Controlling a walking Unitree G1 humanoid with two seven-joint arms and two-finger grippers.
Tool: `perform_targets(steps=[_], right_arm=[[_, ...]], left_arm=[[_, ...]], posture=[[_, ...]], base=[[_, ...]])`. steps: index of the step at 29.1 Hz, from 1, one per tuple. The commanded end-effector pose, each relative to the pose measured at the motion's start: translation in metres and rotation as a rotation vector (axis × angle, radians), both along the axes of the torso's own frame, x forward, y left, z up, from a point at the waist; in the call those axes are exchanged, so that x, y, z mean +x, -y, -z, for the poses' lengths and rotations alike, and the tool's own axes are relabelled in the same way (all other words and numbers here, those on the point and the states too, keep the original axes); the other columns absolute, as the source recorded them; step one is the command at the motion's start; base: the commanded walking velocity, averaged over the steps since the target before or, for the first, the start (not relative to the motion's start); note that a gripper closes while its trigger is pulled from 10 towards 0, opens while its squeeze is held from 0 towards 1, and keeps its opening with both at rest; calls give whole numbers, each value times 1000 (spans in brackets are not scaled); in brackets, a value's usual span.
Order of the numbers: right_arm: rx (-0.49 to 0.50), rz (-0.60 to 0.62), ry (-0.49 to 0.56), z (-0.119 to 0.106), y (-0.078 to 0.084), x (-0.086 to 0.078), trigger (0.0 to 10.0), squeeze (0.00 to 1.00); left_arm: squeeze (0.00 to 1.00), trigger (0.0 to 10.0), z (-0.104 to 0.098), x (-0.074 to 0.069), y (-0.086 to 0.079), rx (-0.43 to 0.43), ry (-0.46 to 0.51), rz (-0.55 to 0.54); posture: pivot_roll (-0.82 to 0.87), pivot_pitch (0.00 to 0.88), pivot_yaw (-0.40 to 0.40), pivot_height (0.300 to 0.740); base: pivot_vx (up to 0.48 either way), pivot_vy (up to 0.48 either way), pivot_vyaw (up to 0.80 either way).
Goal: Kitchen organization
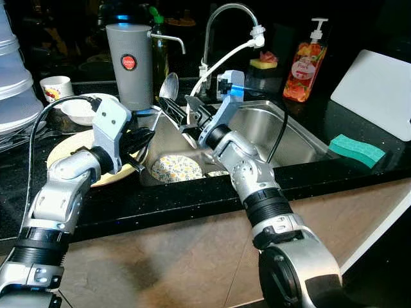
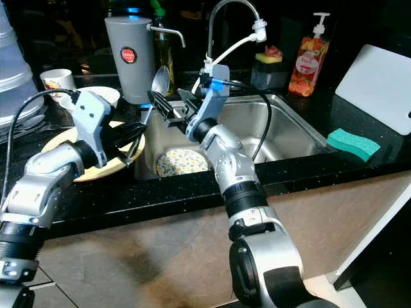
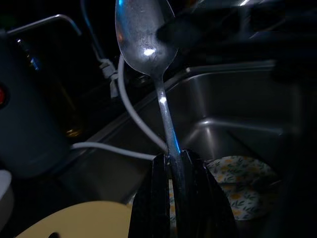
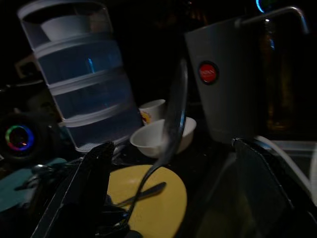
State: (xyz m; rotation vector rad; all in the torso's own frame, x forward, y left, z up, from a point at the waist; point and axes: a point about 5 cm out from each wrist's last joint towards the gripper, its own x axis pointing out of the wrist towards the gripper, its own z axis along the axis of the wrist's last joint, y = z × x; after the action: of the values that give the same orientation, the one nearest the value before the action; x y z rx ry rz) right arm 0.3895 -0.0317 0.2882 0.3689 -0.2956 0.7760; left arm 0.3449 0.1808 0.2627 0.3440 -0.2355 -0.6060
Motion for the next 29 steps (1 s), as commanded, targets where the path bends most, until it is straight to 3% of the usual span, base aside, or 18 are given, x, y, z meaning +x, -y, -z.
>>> perform_targets(steps=[1, 13, 14, 15, 29], right_arm=[[-5, 25, 4, 1, 1, 0, 10000, 0], [45, 53, -27, 0, 6, 2, 10000, 0], [61, 42, -35, 0, 5, 2, 1569, 0], [73, 28, -40, -1, 5, 1, 0, 0], [114, 2, -55, -2, 8, 1, 0, 0]], left_arm=[[0, 0, 0, -3, 4, -5, 18, 20], [0, 0, 11, -10, 16, -5, 1, 95], [0, 0, 13, -11, 18, -3, -5, 106], [0, 0, 13, -11, 19, 0, -6, 115], [0, 0, 17, -12, 21, 16, -17, 135]], posture=[[46, 20, -37, 740], [44, 11, -37, 740], [44, 11, -37, 740], [44, 11, -37, 740], [38, 0, -39, 740]], base=[[0, 0, 0], [0, 0, 0], [0, 0, 0], [0, 0, 0], [0, 0, 0]])
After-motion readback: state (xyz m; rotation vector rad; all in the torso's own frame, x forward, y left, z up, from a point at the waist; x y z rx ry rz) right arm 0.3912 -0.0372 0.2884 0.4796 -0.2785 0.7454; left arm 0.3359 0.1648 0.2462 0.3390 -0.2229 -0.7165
